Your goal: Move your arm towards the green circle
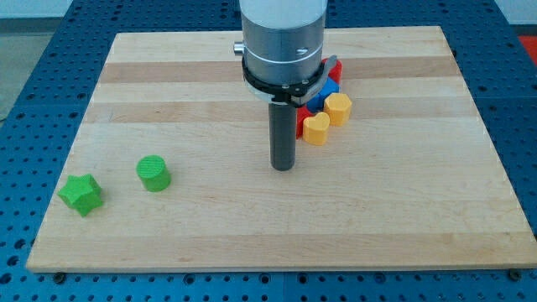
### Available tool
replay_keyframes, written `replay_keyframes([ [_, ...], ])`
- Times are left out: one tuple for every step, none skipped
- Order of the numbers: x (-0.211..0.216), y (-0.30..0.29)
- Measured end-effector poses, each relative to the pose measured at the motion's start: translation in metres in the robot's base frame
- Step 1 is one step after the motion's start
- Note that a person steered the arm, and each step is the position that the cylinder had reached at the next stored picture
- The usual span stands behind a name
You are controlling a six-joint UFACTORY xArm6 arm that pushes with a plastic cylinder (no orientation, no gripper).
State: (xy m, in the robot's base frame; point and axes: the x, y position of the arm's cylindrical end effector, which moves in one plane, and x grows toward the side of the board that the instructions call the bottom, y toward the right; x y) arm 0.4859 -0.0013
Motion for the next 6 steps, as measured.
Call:
replay_keyframes([
  [0.000, -0.034],
  [0.000, -0.074],
  [0.000, -0.086],
  [0.000, -0.099],
  [0.000, -0.117],
  [0.002, -0.130],
])
